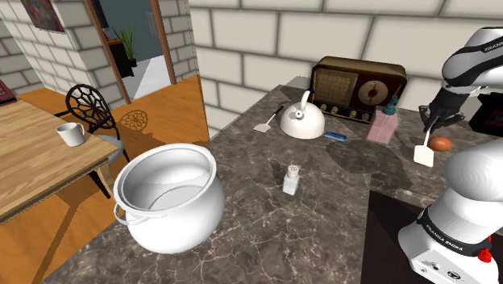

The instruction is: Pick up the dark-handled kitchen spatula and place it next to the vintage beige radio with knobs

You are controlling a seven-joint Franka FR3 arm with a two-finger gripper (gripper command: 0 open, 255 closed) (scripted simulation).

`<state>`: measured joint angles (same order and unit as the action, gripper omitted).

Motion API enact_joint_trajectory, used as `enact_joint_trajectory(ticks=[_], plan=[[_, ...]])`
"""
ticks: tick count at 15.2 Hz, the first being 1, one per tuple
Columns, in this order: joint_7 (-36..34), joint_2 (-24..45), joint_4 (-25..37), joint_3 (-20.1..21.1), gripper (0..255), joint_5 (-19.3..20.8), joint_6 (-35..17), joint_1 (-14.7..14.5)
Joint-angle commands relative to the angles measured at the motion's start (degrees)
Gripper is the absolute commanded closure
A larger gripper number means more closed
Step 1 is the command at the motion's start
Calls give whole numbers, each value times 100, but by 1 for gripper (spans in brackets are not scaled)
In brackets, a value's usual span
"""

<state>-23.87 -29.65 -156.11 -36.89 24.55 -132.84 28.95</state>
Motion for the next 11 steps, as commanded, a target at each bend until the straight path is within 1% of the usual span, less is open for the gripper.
enact_joint_trajectory(ticks=[1, 10, 11], plan=[[5, 107, -80, -64, 255, 25, -189, -6], [88, 858, -339, -422, 255, -7, -1188, -178], [88, 857, -340, -421, 255, -6, -1188, -176]])
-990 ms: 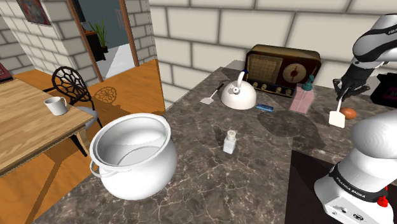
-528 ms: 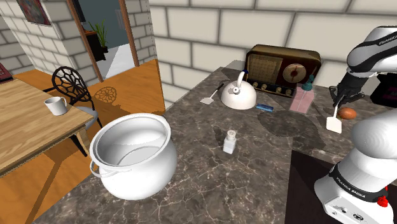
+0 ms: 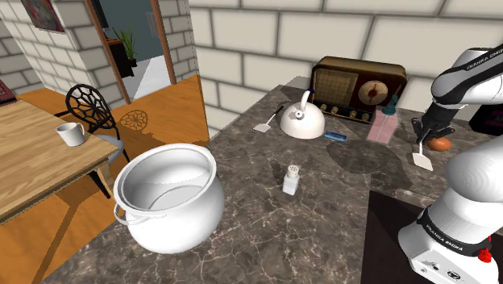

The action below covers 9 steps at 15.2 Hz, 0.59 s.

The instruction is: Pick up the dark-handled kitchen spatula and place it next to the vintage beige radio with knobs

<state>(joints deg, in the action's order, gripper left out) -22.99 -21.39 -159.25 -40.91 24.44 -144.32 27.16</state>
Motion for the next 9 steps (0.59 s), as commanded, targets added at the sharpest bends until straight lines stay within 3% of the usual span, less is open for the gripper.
enact_joint_trajectory(ticks=[1, 6, 7, 9], plan=[[1, 32, -25, -18, 255, 4, -41, 4], [3, 33, -26, -14, 255, 0, -42, 8], [2, 31, -25, -12, 0, 1, -39, 9], [-6, 43, -12, -6, 0, -13, -38, -7]])
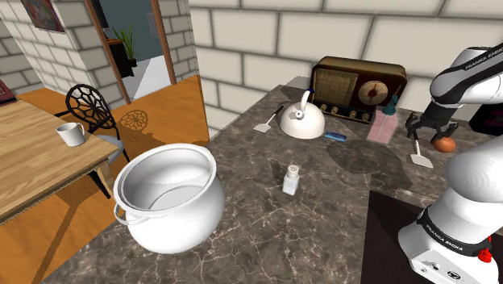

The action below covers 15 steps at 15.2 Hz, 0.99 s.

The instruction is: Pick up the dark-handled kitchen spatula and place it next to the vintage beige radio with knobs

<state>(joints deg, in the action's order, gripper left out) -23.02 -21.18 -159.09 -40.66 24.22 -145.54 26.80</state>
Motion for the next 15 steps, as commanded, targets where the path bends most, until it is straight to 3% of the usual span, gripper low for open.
enact_joint_trajectory(ticks=[1, 3, 7, 15], plan=[[-1, 43, -25, -38, 0, -1, 67, 18], [8, 14, -42, -34, 0, 19, 79, 48], [-105, -844, 185, 366, 0, 80, 1157, 254], [-103, -843, 184, 369, 0, 77, 1156, 256]])
